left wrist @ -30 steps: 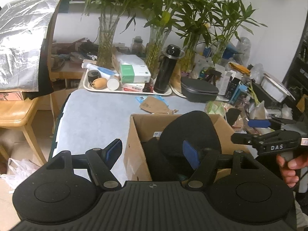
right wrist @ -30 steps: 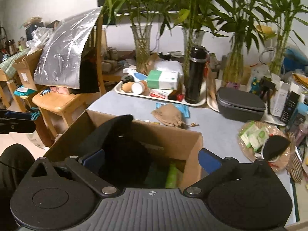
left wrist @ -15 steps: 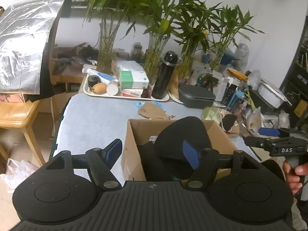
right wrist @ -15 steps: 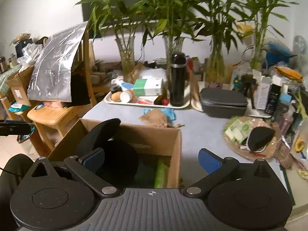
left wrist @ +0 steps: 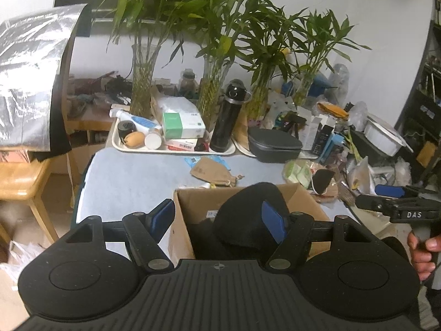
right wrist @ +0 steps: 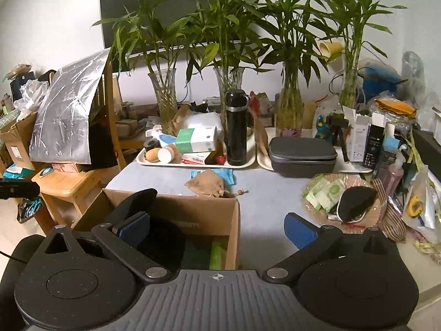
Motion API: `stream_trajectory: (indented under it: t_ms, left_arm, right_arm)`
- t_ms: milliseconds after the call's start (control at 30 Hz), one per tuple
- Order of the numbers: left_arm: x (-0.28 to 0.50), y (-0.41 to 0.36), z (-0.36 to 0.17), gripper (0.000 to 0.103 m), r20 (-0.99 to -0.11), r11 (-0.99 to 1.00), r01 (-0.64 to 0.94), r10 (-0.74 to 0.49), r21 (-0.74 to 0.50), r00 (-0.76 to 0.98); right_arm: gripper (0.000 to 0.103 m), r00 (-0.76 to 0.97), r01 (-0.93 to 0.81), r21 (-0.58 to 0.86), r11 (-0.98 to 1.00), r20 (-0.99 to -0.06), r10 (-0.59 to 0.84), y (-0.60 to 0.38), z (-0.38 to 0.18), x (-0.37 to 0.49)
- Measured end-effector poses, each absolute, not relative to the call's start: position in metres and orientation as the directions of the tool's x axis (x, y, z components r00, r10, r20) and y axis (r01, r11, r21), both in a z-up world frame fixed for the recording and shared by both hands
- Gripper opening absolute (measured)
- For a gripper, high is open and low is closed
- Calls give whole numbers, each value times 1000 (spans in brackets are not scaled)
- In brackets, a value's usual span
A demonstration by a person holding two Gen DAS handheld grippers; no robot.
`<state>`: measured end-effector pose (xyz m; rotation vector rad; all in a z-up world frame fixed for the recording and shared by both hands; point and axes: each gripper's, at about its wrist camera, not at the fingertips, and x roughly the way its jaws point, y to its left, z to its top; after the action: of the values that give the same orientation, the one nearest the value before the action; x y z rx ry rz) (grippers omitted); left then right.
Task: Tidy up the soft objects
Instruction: 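Withdraw both grippers from the box toward the yellow packet and brown pouch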
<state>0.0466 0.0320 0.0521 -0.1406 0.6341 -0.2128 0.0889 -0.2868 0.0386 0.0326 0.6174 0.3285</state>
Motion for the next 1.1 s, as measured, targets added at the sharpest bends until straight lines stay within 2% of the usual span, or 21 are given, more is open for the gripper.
stream_trajectory:
  t_ms: [233,400,700,967,1100]
  left_arm:
    - [60,38,53,69,-559,972,151,-226,-178,798]
    - [75,49,47,69,-550,985,79,-153,-155,821]
    - [108,60,30,75,-557,989,60,-124,-133,821]
    - [134,61,19,75,-571,985,112,-168,-132,804]
    - [147,61,14,75,-568,990,109,-143,-94,810]
  right_arm:
    - [103,751,-311,136,941,-572,331,-285,30,110]
    - [103,738,-305,114,945,-599,310,-279,22,130]
    - [103,672,-297,105,949,-683,286,-276,2,166]
    - [103,618,-326,214,921,-689,379,-287,-7,192]
    - [103,613,-347,255,902,-666,424,-291,-9,206]
